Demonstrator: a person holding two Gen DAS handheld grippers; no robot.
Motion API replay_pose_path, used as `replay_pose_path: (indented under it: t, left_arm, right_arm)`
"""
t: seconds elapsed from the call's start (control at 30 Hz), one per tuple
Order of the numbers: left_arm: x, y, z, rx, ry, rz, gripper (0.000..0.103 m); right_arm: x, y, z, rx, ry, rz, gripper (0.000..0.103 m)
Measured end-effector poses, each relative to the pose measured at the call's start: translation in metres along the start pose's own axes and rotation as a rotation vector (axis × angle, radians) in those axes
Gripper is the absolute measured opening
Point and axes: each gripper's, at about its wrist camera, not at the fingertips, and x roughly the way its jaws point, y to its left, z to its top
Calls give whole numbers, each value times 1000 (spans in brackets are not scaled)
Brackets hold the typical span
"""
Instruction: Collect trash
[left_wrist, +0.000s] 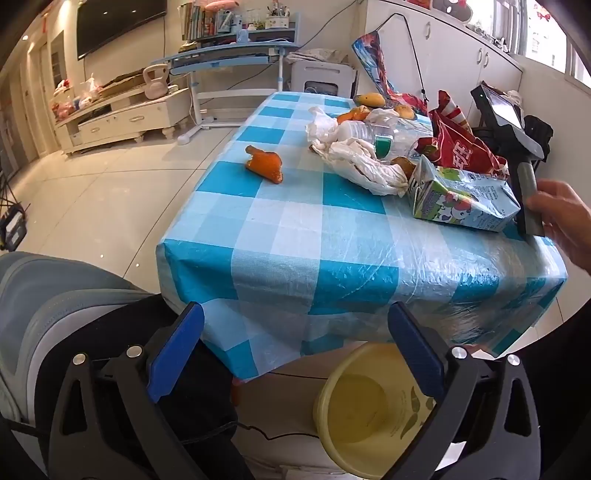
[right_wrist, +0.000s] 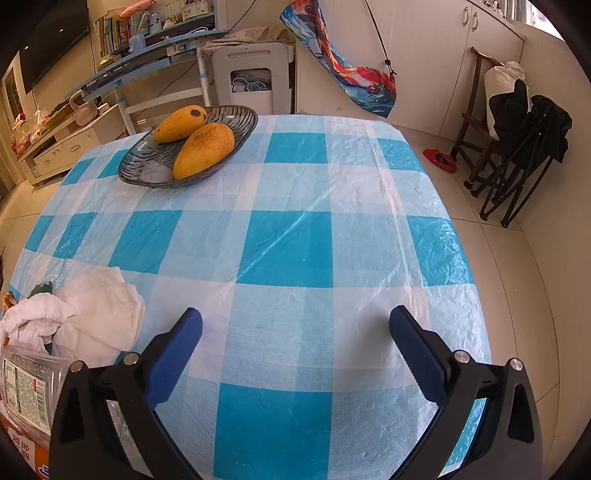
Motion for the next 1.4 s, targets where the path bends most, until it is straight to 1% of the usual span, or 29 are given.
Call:
replay_pose_path:
  t: [0.13, 0.17, 0.2, 0.4, 0.43, 0.5, 0.57, 0.6, 0.77, 0.87, 0.93, 1.03, 1.2, 1.3, 1.4]
  left_arm:
    - [0, 3, 1, 2, -4, 5, 97]
    - [-3, -4, -1, 6, -6, 9, 97]
    - [-3, -3, -1, 4, -4, 8, 97]
    - [0, -13, -3, 42, -10, 9, 97]
    - [1, -17, -5, 73, -12, 12, 97]
    - [2, -16, -5, 70, -8, 14, 97]
    - [2, -14, -4, 65, -6, 17, 97]
    - [2, -13, -5, 60, -4, 18, 97]
    - [5, -12, -6, 51, 1, 29, 97]
    - [5, -12, -6, 48, 1, 34, 97]
    - [4, -12, -8, 46, 1, 38, 97]
    - [4, -11, -9, 41, 5, 44, 97]
    - [2, -6, -12, 21, 9, 53, 97]
    - [2, -3, -12, 7, 10, 60, 97]
    - [2, 0, -12, -5, 11, 67, 97]
  right_arm:
    - [1, 0, 0, -2, 0, -3, 97]
    - [1, 0, 0, -2, 0, -3, 97]
    - [1, 0, 0, -2, 0, -3, 97]
    - [2, -1, 1, -4, 3, 1, 97]
    - [1, -1, 0, -14, 12, 6, 97]
    - [-2, -3, -3, -32, 12, -2, 97]
    - [-12, -13, -10, -47, -20, -45, 97]
    - [-17, -16, -12, -41, -39, -50, 97]
    - [-75, -38, -31, -24, -168, -25, 97]
    - [-113, -40, -43, -15, -259, 17, 97]
    - [-136, -35, -58, -26, -310, 61, 97]
    - [-149, -26, -85, -39, -305, 132, 97]
    - [-160, -12, -126, -4, -285, 247, 97]
    - [-165, 3, -140, -43, -302, 259, 97]
    - [-166, 15, -146, -87, -305, 265, 97]
